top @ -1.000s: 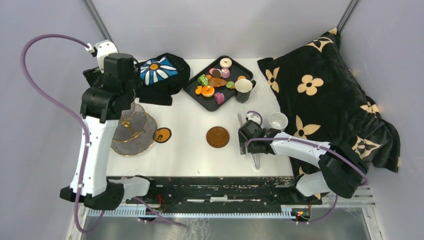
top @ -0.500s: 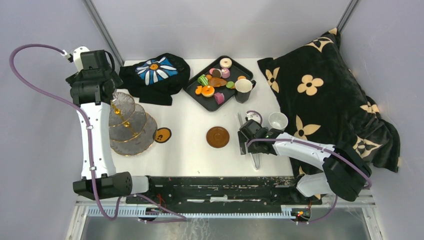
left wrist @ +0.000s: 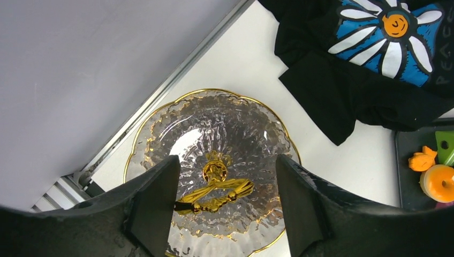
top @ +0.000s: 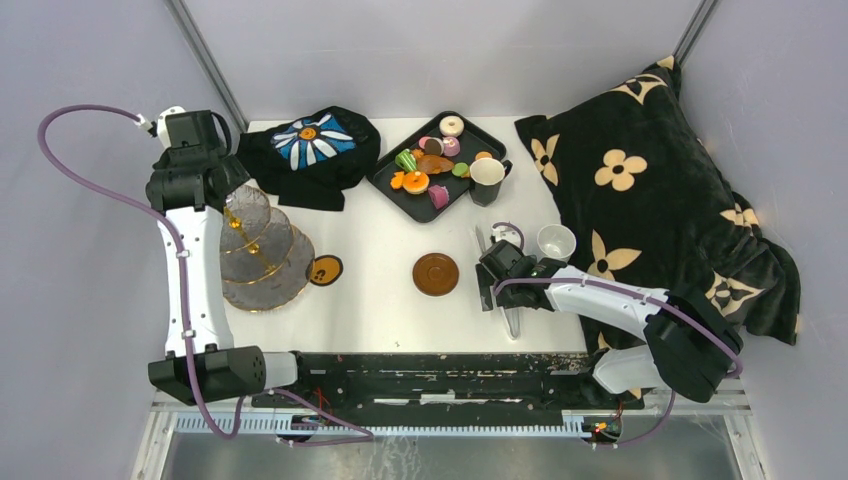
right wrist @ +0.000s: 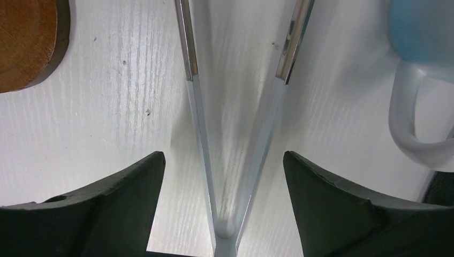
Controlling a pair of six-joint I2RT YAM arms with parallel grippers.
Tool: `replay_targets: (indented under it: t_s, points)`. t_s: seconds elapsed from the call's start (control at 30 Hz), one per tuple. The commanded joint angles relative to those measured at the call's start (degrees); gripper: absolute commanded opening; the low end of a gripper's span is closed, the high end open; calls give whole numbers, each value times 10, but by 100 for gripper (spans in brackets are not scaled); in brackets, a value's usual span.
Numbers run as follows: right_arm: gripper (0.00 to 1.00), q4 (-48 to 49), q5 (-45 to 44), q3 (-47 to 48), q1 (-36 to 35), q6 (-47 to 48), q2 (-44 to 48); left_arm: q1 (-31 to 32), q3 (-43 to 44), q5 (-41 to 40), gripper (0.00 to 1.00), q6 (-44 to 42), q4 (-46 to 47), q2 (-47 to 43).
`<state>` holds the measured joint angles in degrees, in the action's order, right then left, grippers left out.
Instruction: Serve the afternoon tea
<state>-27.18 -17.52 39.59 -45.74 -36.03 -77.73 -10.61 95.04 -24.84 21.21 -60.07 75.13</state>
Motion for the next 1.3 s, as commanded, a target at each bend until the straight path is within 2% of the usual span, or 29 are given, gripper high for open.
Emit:
replay_targets:
  t_s: [0.0,0.2,0.4,0.83,1.13,1.27]
  points:
    - [88,14,-2,-1,-3,7,1,-4,-8,19,70,19,25,-20]
    - [88,14,-3,1,-3,4,-9,-4,-17,57,56,17,37,-27]
    - [87,13,-1,10,-3,2,-20,-4,-22,134,50,16,45,-34]
    - [87,14,5,13,-3,-4,-35,-1,-96,315,47,31,90,-75]
    - [87,-15,-37,14,-3,-39,-26,5,-116,359,48,25,101,-87]
    - [88,-16,-41,15,-3,-40,-24,29,-140,362,48,36,128,-89]
